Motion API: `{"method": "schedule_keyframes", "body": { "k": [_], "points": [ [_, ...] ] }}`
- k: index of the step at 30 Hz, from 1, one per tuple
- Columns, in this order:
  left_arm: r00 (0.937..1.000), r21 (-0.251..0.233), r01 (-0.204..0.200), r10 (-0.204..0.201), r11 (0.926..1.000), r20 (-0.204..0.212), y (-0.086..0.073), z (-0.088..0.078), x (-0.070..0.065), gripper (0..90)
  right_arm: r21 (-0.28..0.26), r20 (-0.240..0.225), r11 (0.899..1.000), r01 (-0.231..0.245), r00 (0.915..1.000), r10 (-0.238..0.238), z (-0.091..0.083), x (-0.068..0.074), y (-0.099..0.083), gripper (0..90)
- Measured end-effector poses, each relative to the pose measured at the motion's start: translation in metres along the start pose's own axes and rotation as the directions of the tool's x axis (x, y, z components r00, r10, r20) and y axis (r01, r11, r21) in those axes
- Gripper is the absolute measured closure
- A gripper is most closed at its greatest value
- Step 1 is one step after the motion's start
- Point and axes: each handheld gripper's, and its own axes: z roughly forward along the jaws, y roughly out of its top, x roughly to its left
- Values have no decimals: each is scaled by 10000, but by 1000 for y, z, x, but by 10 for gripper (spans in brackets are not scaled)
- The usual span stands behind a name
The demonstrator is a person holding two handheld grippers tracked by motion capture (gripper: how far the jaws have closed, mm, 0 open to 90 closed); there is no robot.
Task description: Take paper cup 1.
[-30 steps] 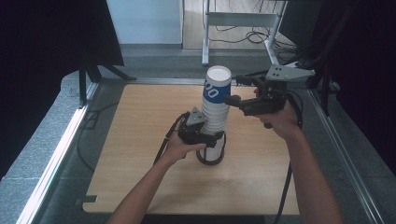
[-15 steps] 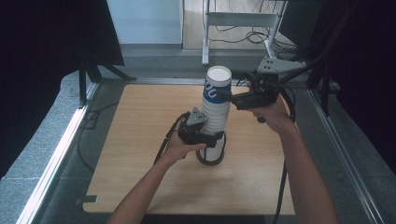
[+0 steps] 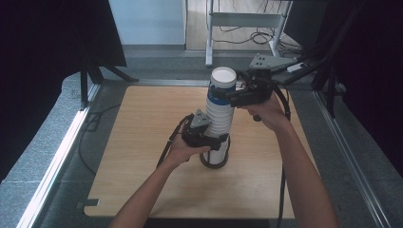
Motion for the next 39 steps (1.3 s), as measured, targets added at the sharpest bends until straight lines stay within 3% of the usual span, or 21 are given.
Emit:
{"method": "schedule_keyframes", "body": {
  "k": [6, 11, 19, 32, 39],
  "points": [
    [10000, 5, 27, -27, 10000, 26, 0, 0, 0, 125, 10, 52, 9999, 150, 9999, -150, 5, 2, 1, 257],
    [9999, 39, 32, -32, 10000, 103, 0, -1, 0, 125, -45, 245, 9995, 306, 9992, -305, 4, 7, 4, 266],
    [9999, 90, -53, 52, 9999, 120, 0, -2, 1, 125, -632, 569, 9967, 512, 9972, -476, -7, 13, 20, 270],
    [9999, 131, -106, 104, 9999, 86, 0, -1, 1, 125, -1841, 1001, 9799, 771, 9932, -593, -44, 20, 42, 273],
    [9999, 126, -123, 122, 9998, 112, 0, -2, 1, 125, -1979, 1103, 9765, 857, 9918, -647, -70, 20, 46, 274]
  ]
}}
